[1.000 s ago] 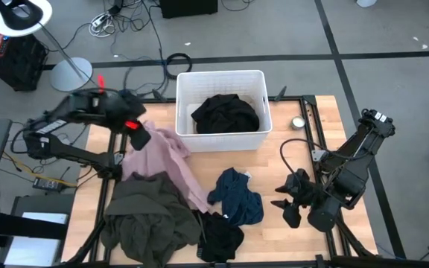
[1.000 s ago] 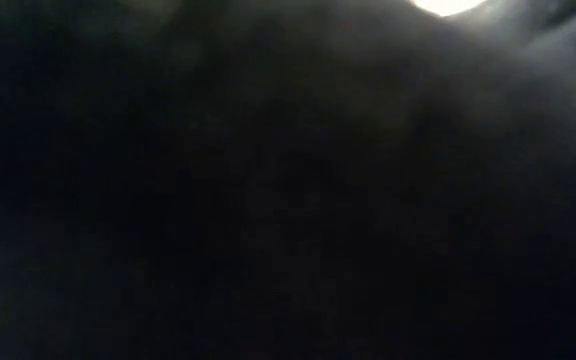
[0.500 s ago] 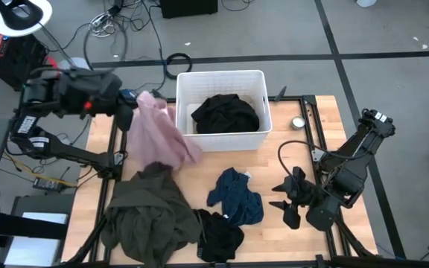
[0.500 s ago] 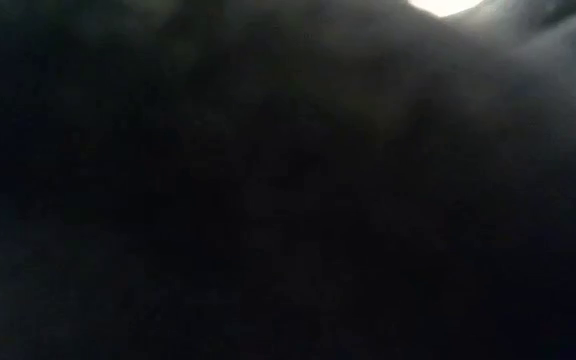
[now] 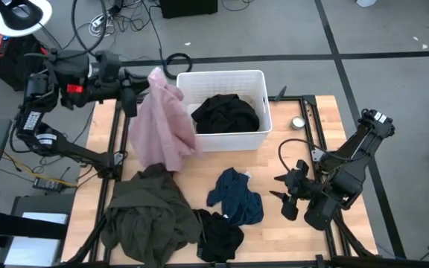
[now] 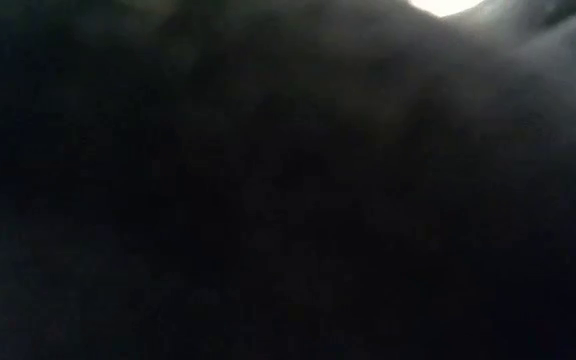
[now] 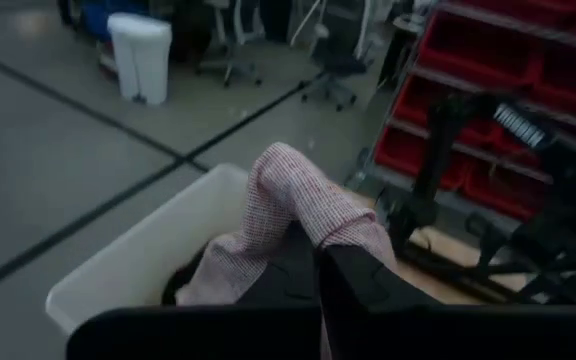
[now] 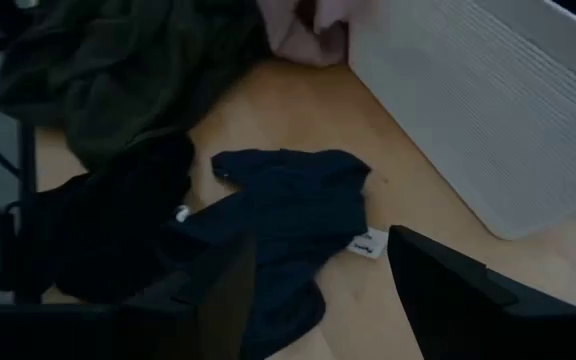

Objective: Sort clothes
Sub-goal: Put the pink shirt into the white bin

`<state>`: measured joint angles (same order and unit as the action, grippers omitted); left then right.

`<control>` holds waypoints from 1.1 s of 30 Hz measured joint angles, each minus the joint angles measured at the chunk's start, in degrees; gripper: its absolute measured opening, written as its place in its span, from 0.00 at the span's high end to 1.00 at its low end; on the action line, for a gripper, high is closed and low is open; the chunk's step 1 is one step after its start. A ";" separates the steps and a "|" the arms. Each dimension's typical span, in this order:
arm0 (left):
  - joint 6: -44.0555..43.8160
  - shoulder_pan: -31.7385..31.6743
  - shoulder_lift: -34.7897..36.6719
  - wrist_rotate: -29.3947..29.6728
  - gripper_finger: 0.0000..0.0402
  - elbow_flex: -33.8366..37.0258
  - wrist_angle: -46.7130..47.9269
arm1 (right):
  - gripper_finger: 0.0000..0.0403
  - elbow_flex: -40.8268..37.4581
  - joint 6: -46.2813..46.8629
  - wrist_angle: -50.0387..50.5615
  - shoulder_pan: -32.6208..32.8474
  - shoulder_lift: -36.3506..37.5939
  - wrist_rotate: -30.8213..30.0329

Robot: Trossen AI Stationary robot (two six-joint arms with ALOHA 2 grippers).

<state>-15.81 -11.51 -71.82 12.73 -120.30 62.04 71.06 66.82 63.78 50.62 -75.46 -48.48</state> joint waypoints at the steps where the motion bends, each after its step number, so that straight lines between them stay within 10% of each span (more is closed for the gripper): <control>1: 0.74 0.00 -0.97 -0.41 1.00 -1.39 -0.30 | 0.43 -0.71 0.89 -0.23 0.03 0.05 -0.24; 9: 5.53 -0.52 -10.55 -7.20 1.00 -14.85 -7.50 | 0.43 -7.12 8.03 -3.47 1.37 0.22 -0.06; 33: 3.24 -10.95 -29.40 -10.51 1.00 -13.48 -89.60 | 0.43 -16.07 4.53 -24.60 1.39 0.22 -2.91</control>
<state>-12.57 -22.46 -101.22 2.22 -133.78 -27.57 54.99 71.35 39.19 52.01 -75.24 -51.39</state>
